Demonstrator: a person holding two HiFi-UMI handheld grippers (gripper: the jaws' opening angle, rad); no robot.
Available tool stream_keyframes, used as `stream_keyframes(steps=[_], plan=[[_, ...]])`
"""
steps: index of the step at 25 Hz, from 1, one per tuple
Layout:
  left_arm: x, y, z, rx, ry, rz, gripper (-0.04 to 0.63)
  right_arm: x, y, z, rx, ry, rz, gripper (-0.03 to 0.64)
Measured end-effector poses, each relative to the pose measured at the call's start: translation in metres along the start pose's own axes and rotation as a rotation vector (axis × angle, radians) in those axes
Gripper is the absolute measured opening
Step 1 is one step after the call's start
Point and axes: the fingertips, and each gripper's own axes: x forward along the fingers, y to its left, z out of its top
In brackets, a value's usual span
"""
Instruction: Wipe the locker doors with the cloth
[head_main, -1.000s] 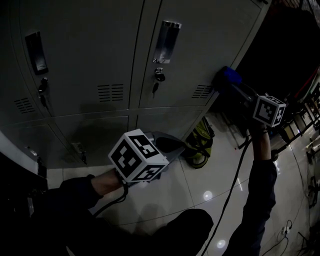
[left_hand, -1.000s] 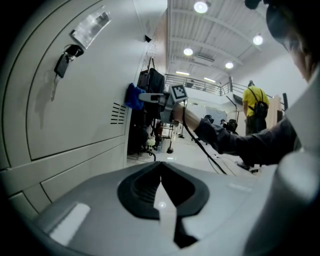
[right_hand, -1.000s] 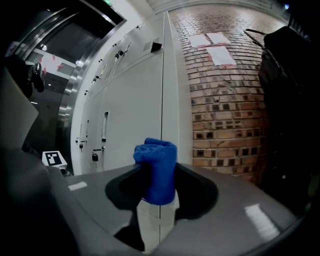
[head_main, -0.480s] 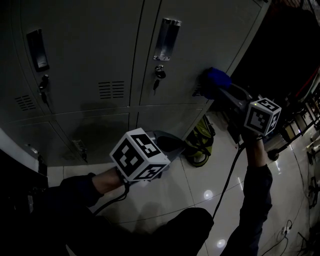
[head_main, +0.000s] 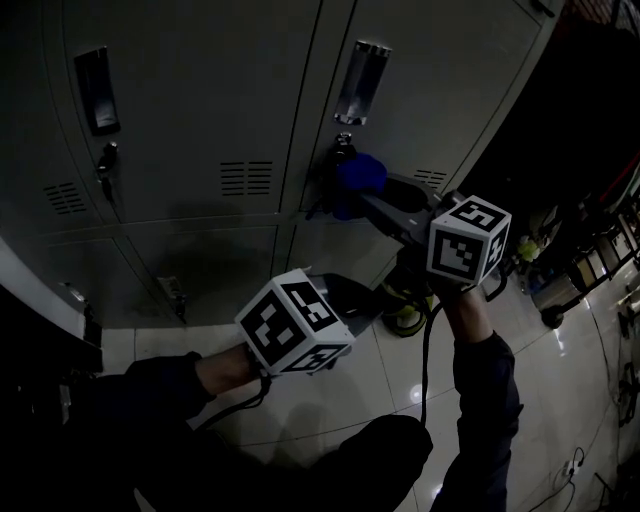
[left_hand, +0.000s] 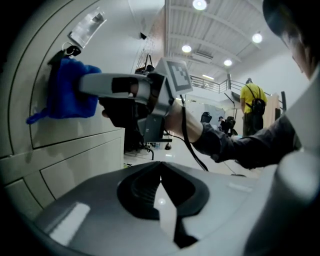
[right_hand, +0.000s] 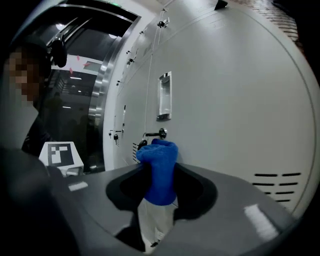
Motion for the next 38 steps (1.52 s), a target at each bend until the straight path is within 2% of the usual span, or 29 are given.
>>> stream_keyframes(steps=[4, 10, 23, 38], plan=[[-0.002, -0.001, -0.002, -0.001, 0.002, -0.004, -0.02, 0.023, 0.02, 0.009, 0.006, -0.042, 0.064, 0.135], [-0.003, 0.001, -0.003, -0.002, 0.002, -0.004, -0.02, 0.026, 0.014, 0.015, 0.008, -0.063, 0.041, 0.135], [0.006, 0.002, -0.01, -0.004, 0.023, -0.009, -0.02, -0.019, -0.035, 0.009, 0.02, -0.06, -0.064, 0.14], [0.016, 0.002, -0.016, -0.009, 0.046, -0.012, -0.02, -0.107, -0.125, -0.023, 0.127, -0.05, -0.273, 0.144]])
